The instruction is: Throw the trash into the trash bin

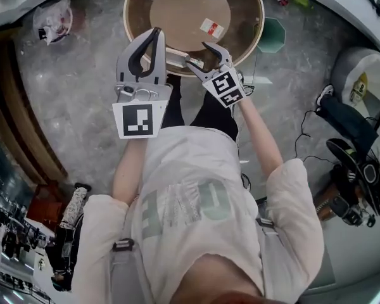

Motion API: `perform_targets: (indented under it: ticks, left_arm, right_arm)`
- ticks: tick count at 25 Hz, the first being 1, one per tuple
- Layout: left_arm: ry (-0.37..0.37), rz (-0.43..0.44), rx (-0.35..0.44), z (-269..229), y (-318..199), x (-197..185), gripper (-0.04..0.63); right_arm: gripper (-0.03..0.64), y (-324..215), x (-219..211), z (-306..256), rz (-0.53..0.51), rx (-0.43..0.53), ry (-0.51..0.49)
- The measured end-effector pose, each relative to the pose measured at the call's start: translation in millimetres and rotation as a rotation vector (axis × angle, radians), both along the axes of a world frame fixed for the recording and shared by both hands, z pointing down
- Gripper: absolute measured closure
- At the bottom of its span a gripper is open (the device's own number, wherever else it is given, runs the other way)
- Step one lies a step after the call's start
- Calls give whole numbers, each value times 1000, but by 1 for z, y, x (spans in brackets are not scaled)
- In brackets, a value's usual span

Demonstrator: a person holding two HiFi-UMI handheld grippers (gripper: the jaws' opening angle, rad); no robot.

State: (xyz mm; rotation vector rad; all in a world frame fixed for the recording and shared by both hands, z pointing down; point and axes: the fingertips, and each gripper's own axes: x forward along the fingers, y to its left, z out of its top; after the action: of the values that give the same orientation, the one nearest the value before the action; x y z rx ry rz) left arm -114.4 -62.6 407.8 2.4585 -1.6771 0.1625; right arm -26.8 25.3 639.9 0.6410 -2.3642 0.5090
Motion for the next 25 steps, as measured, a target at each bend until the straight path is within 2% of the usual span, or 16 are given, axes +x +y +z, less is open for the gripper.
perform_targets:
  ticks: [4, 9, 13, 15, 19, 25]
  left_arm:
    - [-10, 32, -23, 17, -2, -6, 583]
    - [-41, 47, -54, 32, -2, -18, 583]
    - [-48, 66, -89, 46, 3, -20, 583]
    - [-48, 73, -102, 53, 6, -19, 583]
    - [-50, 84, -127, 65, 13, -18, 583]
    - [-40, 65, -148, 71, 14, -24, 583]
  right_arm:
    - [318, 56, 18, 89, -129, -93, 204]
    - [319, 88, 26, 151, -273, -164, 341]
    - [319, 107, 25, 187, -426, -154, 443]
    - [319, 108, 24, 199, -432, -161, 467]
    - [319, 101, 25, 213, -366, -229, 491]
    - [319, 101, 23, 224, -425, -248, 529]
